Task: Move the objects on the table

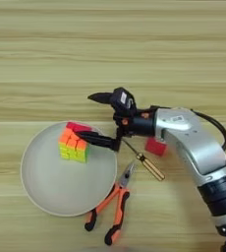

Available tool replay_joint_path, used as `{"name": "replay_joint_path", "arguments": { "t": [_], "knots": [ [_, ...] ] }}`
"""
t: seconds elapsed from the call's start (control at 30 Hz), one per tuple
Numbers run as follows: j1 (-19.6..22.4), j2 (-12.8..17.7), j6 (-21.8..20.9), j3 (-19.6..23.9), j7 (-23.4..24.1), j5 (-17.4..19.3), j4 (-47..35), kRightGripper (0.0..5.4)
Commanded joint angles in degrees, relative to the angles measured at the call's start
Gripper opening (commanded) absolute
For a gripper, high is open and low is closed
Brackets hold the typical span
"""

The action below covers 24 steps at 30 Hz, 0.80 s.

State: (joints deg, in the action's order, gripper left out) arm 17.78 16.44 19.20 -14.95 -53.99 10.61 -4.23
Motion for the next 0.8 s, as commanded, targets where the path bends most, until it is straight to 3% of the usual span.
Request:
{"name": "replay_joint_path", "arguments": {
  "t": [0.03,0.8],
  "knots": [
    [4.16,1.99,-1.87,4.16,1.09,1.49,-1.16,5.37],
    [4.16,9.83,-2.39,16.82,-2.62,8.30,0.06,5.37]
  ]
}}
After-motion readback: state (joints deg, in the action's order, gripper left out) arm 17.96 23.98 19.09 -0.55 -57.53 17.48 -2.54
